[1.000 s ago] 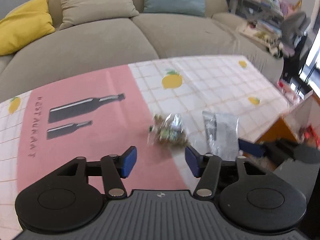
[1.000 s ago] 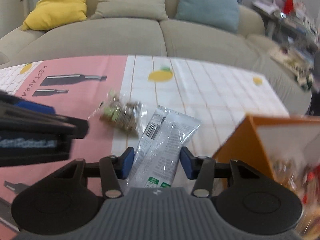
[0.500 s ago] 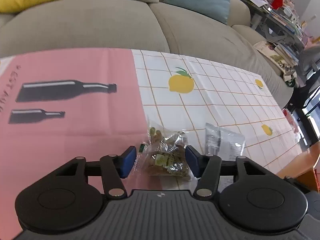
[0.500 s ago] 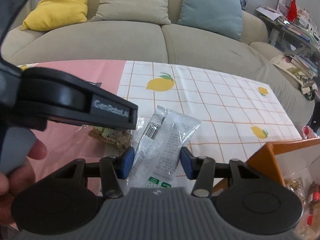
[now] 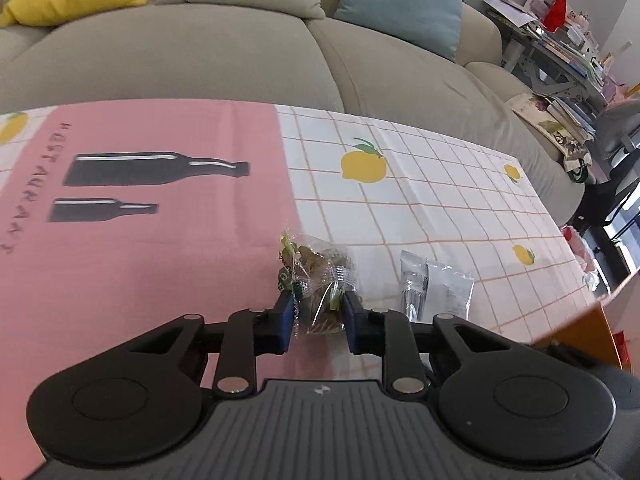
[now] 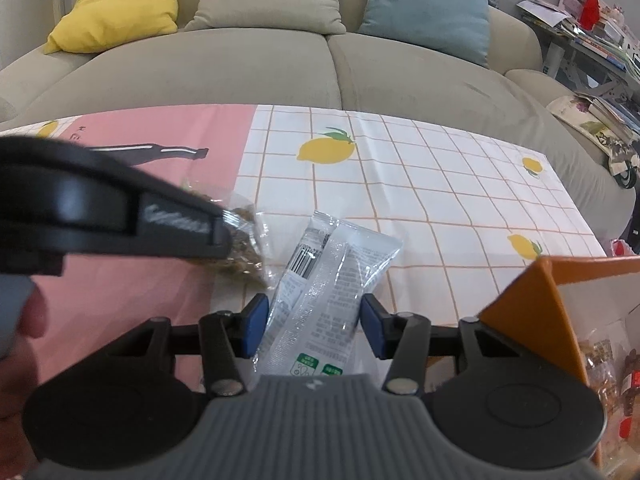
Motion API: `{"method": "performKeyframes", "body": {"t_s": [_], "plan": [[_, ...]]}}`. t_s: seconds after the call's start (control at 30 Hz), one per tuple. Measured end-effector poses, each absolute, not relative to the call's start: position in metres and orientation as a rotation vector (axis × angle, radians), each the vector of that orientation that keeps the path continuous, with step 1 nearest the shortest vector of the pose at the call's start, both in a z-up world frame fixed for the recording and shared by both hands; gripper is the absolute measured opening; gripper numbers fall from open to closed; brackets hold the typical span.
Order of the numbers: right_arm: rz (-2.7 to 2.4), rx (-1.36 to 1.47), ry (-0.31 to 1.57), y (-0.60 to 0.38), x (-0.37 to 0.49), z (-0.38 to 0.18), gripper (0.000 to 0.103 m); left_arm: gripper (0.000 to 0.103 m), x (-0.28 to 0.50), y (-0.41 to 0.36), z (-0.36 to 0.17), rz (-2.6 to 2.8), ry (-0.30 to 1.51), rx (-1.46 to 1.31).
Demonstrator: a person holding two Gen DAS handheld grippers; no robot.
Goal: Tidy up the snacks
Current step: 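Grasp the clear nut bag with the left gripper while the right grasps the white snack bar, then lift and carry the nut bag and snack bar with both grippers over the box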
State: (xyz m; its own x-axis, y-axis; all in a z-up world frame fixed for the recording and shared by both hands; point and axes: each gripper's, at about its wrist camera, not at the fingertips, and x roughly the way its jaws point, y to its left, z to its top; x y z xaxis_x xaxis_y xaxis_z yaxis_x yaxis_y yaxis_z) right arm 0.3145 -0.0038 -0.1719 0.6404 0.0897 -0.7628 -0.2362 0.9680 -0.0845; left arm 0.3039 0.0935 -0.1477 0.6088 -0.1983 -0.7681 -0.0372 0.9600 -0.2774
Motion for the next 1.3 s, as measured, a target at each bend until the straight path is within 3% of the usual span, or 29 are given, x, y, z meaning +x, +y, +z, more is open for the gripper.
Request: {"method": "performKeyframes", "body": {"t_s": [0.87, 1.3], "plan": [[0.379, 0.119, 0.845, -0.071, 0.160, -0.063, 0.049, 0.024, 0.120, 0.070, -0.024, -0.031, 0.731, -0.286], [0.326, 0.277, 0.764, -0.167, 0.121, -0.022, 0.049, 0.022, 0.115, -0.011, 0.016, -0.248, 0.648, -0.244]]}}
